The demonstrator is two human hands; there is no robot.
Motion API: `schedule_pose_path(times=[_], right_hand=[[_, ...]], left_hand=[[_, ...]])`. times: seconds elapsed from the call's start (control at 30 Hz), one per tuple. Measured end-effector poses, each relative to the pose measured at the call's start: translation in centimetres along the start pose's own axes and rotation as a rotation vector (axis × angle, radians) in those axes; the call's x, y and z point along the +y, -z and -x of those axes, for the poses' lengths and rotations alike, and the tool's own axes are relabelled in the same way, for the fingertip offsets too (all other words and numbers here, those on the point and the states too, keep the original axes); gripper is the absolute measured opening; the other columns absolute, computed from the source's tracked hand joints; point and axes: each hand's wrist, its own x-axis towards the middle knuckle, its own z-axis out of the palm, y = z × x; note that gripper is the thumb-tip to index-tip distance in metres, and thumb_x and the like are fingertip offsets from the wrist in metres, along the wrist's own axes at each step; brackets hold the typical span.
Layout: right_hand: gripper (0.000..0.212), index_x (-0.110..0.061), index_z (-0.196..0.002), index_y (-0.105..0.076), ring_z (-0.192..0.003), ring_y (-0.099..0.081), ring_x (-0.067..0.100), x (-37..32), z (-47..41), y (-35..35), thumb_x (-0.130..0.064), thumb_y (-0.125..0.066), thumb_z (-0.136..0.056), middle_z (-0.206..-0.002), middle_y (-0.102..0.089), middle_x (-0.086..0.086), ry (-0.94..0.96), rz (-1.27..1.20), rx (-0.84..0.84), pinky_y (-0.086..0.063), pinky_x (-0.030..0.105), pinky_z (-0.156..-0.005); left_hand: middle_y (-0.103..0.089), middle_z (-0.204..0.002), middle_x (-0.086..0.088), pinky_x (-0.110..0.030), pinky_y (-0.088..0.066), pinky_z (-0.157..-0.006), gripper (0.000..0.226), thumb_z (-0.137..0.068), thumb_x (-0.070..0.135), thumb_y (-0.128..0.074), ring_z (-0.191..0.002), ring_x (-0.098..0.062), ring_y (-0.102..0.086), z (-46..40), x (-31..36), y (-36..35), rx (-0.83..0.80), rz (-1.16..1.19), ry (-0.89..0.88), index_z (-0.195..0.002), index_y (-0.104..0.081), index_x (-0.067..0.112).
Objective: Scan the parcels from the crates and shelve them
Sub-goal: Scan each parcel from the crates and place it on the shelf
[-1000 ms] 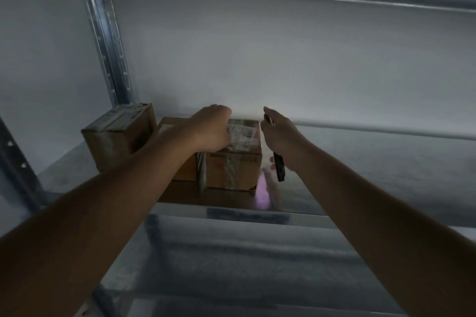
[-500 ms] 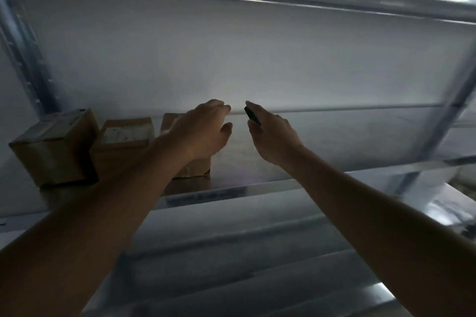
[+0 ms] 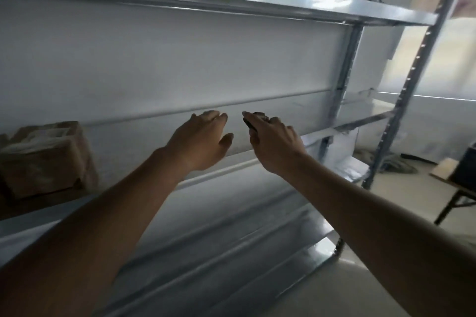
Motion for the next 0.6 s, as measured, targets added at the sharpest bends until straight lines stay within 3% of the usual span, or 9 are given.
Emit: schedule_pose_path(times=[0.13, 0.4, 0.5, 0.6], right_hand=[[0.050, -0.051, -0.162, -0.023, -0.115, -0.059, 0.047, 9.8, 3.0, 3.4, -0.043, -0.033, -0.113, -0.138, -0.057, 0.018, -0.103, 0.071, 0.044, -0.052, 0.050, -0.091], [0.049, -0.049, -0.161, -0.029, -0.115, -0.062, 0.048, 27.8, 9.0, 8.2, -0.045, -0.036, -0.113, -0.137, -0.057, 0.022, -0.303, 0.126, 0.101, -0.053, 0.050, -0.092], [0.048, -0.048, -0.160, -0.031, -0.108, -0.064, 0.044, 33.9, 10.5, 9.9, -0.045, -0.038, -0.112, -0.130, -0.060, 0.021, -0.368, 0.134, 0.132, -0.051, 0.045, -0.082], [0.050, -0.048, -0.161, -0.029, -0.109, -0.063, 0.045, 39.4, 11.8, 11.6, -0.045, -0.040, -0.113, -0.130, -0.058, 0.021, -0.458, 0.154, 0.150, -0.046, 0.042, -0.077]], left_hand=[[-0.041, -0.164, -0.007, -0.046, -0.040, -0.115, 0.061, -0.111, 0.048, -0.039, -0.145, -0.031, -0.043, -3.4, 9.4, -2.0, -0.025, 0.025, -0.093, -0.160, -0.037, 0.013], [-0.050, -0.156, -0.007, -0.048, -0.046, -0.110, 0.061, -0.108, 0.053, -0.042, -0.139, -0.032, -0.051, -10.9, 27.8, -7.3, -0.063, 0.128, -0.297, -0.157, -0.041, 0.018], [-0.054, -0.152, -0.009, -0.047, -0.049, -0.107, 0.059, -0.107, 0.053, -0.043, -0.133, -0.033, -0.056, -14.2, 34.0, -9.0, -0.069, 0.144, -0.376, -0.153, -0.046, 0.017], [-0.050, -0.158, -0.008, -0.048, -0.046, -0.111, 0.065, -0.106, 0.057, -0.042, -0.140, -0.031, -0.052, -17.4, 40.1, -11.2, -0.072, 0.178, -0.473, -0.157, -0.042, 0.018]])
